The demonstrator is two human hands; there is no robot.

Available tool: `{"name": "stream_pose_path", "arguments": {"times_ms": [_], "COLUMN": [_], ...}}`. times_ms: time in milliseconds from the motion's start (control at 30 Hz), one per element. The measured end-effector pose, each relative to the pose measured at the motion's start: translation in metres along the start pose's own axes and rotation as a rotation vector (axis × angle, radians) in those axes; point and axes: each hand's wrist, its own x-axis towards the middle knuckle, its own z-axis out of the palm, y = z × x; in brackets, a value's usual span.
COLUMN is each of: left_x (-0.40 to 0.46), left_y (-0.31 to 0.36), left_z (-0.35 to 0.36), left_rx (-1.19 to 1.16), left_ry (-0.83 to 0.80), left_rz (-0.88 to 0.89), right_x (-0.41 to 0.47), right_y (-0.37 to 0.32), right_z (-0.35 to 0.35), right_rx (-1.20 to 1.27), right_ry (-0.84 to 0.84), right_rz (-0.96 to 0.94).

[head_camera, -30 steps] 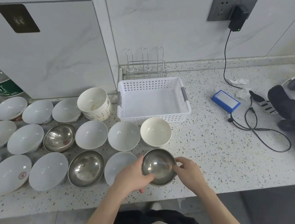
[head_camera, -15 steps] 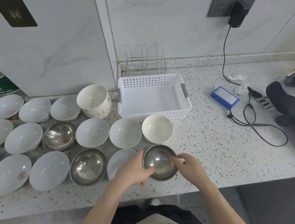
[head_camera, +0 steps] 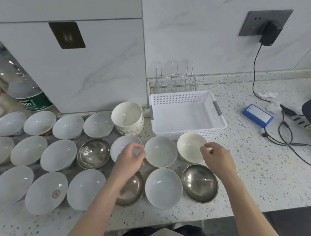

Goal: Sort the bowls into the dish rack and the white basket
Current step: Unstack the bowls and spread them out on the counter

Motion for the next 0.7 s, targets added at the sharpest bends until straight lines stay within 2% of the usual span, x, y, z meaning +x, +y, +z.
{"name": "stream_pose_path", "arguments": {"times_ms": [167,300,433,500,700], "left_x": [0.038,0.068,0.091,0.117,0.118], "left_y": [-0.014,-0.015,-0.003,-0.011,0.002], "left_z": [-0.052,-0.07,-0.056,-0.086,-0.073], "left_rx": [-0.049,-0.046,-0.06,-0.111,-0.273], "left_ry": [0.148,0.208,0.15,0.098,-0.007], "left_rz": [-0.048,-0.114,-0.155,-0.18,-0.105], "right_x": [0.008,0.008,0.012,0.02,0.017], "right_y": [-0.05,-0.077,-0.078,-0.117,-0.115], "right_z": [0.029,0.051,0.057,0.086,0.088], "right_rx": [0.018,-0.006,0.026,0.009,0.014], "right_ry": [-0.032,-0.074,-0.158,-0.142,-0.15], "right_rz": [-0.077,-0.096,-0.073,-0.092,-0.06]}}
